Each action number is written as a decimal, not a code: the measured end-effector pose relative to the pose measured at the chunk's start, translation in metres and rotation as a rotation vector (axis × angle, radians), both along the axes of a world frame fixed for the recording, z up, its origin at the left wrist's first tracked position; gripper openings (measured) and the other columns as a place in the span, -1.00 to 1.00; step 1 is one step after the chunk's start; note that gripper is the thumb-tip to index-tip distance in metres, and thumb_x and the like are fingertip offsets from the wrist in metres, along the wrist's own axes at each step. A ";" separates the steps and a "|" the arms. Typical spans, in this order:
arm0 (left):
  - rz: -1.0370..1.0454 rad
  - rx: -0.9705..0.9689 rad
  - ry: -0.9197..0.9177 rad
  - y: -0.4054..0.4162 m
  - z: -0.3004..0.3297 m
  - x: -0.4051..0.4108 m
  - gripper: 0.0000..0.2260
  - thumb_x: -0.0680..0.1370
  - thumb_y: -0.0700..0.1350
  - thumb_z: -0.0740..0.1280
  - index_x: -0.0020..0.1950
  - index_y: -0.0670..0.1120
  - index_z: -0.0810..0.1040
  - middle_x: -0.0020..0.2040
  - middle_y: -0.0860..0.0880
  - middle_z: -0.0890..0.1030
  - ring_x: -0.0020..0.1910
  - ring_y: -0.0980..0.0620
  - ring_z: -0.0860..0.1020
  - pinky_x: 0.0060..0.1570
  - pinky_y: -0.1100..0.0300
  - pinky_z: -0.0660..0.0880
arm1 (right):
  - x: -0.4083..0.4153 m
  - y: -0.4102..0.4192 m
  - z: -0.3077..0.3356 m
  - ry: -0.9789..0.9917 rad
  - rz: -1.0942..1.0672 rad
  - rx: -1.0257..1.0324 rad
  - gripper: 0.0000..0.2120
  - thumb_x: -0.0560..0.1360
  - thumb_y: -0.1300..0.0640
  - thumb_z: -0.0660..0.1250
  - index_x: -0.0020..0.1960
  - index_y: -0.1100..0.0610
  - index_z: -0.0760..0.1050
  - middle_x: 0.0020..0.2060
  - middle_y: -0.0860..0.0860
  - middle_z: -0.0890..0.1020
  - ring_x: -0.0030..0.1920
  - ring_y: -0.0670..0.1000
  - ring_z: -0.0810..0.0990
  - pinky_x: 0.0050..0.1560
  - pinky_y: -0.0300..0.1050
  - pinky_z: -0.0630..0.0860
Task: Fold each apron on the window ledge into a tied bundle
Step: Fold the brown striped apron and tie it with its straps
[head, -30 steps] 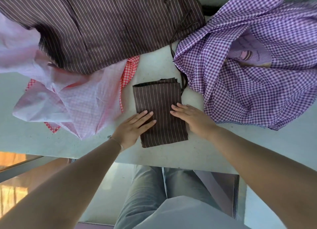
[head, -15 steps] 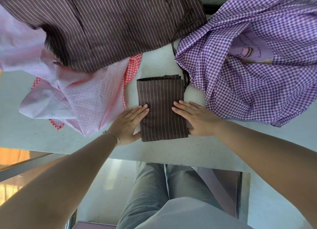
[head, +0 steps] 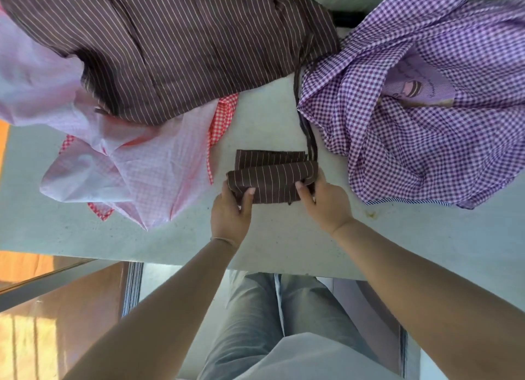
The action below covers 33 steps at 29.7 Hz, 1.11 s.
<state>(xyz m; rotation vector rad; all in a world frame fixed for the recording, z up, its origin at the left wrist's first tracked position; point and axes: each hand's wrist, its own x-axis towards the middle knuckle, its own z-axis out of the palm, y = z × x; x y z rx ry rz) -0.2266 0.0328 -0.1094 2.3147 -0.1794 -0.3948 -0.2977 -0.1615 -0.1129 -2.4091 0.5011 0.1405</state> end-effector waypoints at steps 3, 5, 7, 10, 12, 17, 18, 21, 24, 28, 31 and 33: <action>0.046 0.048 0.079 -0.010 0.001 0.001 -0.68 0.61 0.07 0.18 0.14 -0.18 0.39 -0.13 0.02 0.54 -0.20 -0.04 0.52 -0.24 0.10 0.45 | 0.002 0.012 -0.001 0.014 -0.181 0.068 -0.66 0.60 -0.17 0.12 0.01 0.11 0.41 -0.34 -0.14 0.50 -0.37 -0.14 0.47 -0.42 -0.29 0.33; 0.025 0.118 0.108 -0.012 0.000 0.005 -0.66 0.61 0.13 0.13 0.09 -0.15 0.38 -0.16 0.02 0.54 -0.23 -0.02 0.51 -0.27 0.10 0.44 | 0.007 0.020 -0.002 0.061 -0.294 0.133 -0.72 0.61 -0.12 0.12 -0.16 0.03 0.36 -0.38 -0.16 0.45 -0.37 -0.20 0.42 -0.40 -0.28 0.27; 0.030 0.176 0.167 -0.011 -0.005 0.011 -0.62 0.61 0.19 0.08 0.02 -0.13 0.40 -0.20 0.00 0.55 -0.24 -0.03 0.54 -0.28 0.08 0.47 | 0.008 0.026 -0.005 0.066 -0.368 0.160 -0.67 0.62 -0.10 0.12 -0.29 -0.03 0.29 -0.42 -0.14 0.42 -0.40 -0.18 0.39 -0.39 -0.26 0.24; 0.095 0.169 0.257 -0.011 -0.010 0.017 -0.57 0.62 0.19 0.06 0.00 -0.17 0.44 -0.22 -0.03 0.55 -0.19 -0.09 0.56 -0.29 0.10 0.46 | 0.009 0.028 -0.008 0.098 -0.371 0.103 -0.63 0.62 -0.12 0.10 -0.33 -0.04 0.26 -0.45 -0.12 0.39 -0.43 -0.16 0.36 -0.42 -0.27 0.23; 0.178 0.108 0.285 -0.013 -0.008 0.016 -0.66 0.63 0.12 0.10 0.12 -0.14 0.40 -0.20 0.03 0.52 -0.14 -0.09 0.58 -0.33 0.16 0.42 | 0.013 0.027 -0.007 0.167 -0.342 0.004 -0.59 0.61 -0.19 0.04 -0.30 0.04 0.31 -0.46 -0.09 0.42 -0.45 -0.10 0.39 -0.45 -0.22 0.26; -0.199 0.316 -0.410 -0.010 -0.008 0.008 -0.60 0.59 -0.15 0.24 0.43 -0.03 0.30 0.37 -0.14 0.38 0.30 -0.15 0.41 0.30 -0.13 0.37 | 0.028 0.022 -0.004 0.314 -0.169 -0.323 -0.48 0.58 -0.25 -0.11 -0.16 0.12 0.38 -0.50 -0.04 0.39 -0.50 -0.02 0.39 -0.52 -0.17 0.24; -0.373 0.364 -0.496 -0.013 -0.011 0.008 -0.60 0.60 -0.11 0.20 0.45 -0.04 0.31 0.44 -0.14 0.34 0.39 -0.19 0.34 0.40 -0.17 0.24 | 0.031 0.023 -0.004 0.331 -0.138 -0.346 -0.48 0.59 -0.25 -0.12 -0.13 0.12 0.39 -0.50 -0.04 0.39 -0.50 -0.02 0.39 -0.53 -0.18 0.21; -0.620 0.473 -0.367 -0.017 -0.021 0.008 -0.48 0.63 0.15 -0.01 0.54 -0.05 0.18 0.55 -0.11 0.17 0.51 -0.18 0.14 0.47 -0.15 0.04 | 0.041 0.027 -0.001 0.424 -0.104 -0.320 -0.44 0.60 -0.25 -0.14 0.06 0.16 0.42 -0.37 0.03 0.54 -0.42 0.02 0.46 -0.48 -0.16 0.26; -0.589 0.554 -0.238 -0.011 -0.035 0.009 -0.39 0.61 0.25 -0.15 0.57 -0.05 0.00 0.58 -0.10 0.04 0.55 -0.15 0.02 0.50 -0.10 -0.07 | 0.051 0.025 0.006 0.521 -0.191 -0.259 -0.35 0.55 -0.34 -0.12 0.24 0.18 0.35 -0.33 0.04 0.51 -0.39 0.02 0.46 -0.48 -0.15 0.27; -0.564 0.588 -0.163 -0.014 -0.037 0.010 -0.35 0.59 0.26 -0.21 0.57 -0.09 -0.10 0.58 -0.09 -0.04 0.56 -0.09 -0.08 0.51 -0.04 -0.17 | 0.040 0.024 0.011 0.420 -0.511 -0.036 -0.32 0.46 -0.40 0.14 0.23 0.17 0.25 -0.12 0.04 0.54 -0.28 -0.02 0.48 -0.46 -0.20 0.27; -0.560 0.559 -0.127 -0.015 -0.037 0.012 -0.32 0.57 0.28 -0.26 0.57 -0.11 -0.10 0.58 -0.08 0.00 0.56 -0.07 -0.05 0.50 0.00 -0.21 | 0.038 0.026 0.010 0.437 -0.781 0.443 -0.21 0.36 -0.38 0.34 0.28 0.20 0.25 -0.02 0.05 0.51 -0.20 -0.04 0.50 -0.38 -0.21 0.36; -0.561 0.540 -0.119 -0.013 -0.034 0.015 -0.29 0.56 0.29 -0.28 0.57 -0.12 -0.07 0.57 -0.09 0.06 0.55 -0.07 0.00 0.50 0.01 -0.21 | 0.049 0.024 0.012 0.461 -0.829 0.646 -0.08 0.27 -0.35 0.46 0.36 0.25 0.28 0.13 0.15 0.55 -0.04 0.04 0.57 -0.28 -0.19 0.47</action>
